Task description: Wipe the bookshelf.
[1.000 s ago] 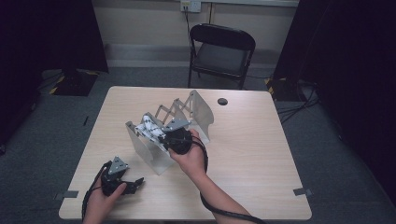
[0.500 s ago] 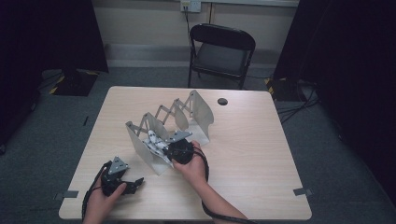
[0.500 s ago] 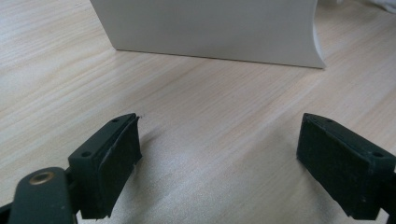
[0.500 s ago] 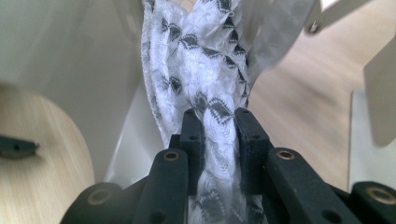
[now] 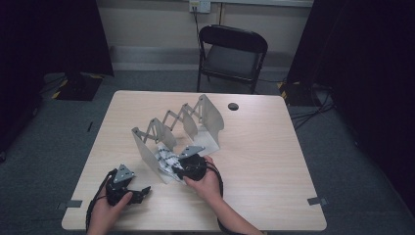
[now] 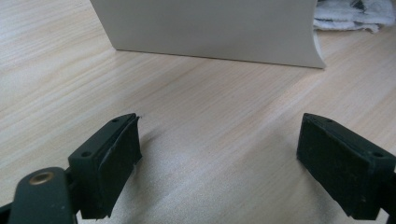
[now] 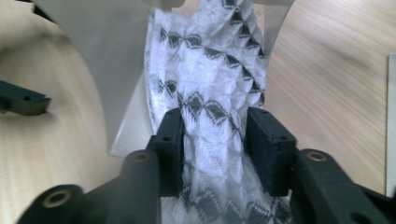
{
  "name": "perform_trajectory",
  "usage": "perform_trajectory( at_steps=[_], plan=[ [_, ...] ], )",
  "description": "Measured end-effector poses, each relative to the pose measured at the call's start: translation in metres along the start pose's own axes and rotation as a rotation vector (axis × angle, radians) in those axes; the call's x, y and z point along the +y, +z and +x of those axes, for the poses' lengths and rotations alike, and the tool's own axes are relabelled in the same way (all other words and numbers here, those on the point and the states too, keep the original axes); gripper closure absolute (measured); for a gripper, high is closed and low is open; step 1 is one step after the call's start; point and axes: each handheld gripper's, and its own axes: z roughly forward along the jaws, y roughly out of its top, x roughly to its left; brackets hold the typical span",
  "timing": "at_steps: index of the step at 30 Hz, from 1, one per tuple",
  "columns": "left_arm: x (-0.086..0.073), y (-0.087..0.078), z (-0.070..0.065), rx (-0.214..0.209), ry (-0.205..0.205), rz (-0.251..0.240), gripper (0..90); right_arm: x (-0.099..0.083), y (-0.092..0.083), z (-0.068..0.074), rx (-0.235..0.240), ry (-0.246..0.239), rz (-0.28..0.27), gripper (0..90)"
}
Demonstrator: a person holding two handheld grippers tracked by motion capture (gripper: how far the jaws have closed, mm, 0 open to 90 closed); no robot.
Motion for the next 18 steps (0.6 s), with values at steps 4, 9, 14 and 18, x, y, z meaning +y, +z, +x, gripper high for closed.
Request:
perform_trajectory(
  at_steps=[4,9,14,18],
  plan=[
    [0.000,0.000,0.000,0.000,-0.001,-0.001,13.2,0.002,-0.008,0.001,0.014,-0.001,-0.020,49.6],
    [0.000,0.000,0.000,0.000,0.000,0.000,13.2,-0.003,-0.015,0.010,0.062,-0.040,-0.033,49.2],
    [0.000,0.000,0.000,0.000,0.000,0.000,13.2,-0.011,-0.012,0.015,0.087,-0.051,-0.023,48.8],
    [0.000,0.000,0.000,0.000,-0.004,0.000,13.2,-0.013,-0.008,0.017,0.077,-0.059,-0.019,50.0]
  ],
)
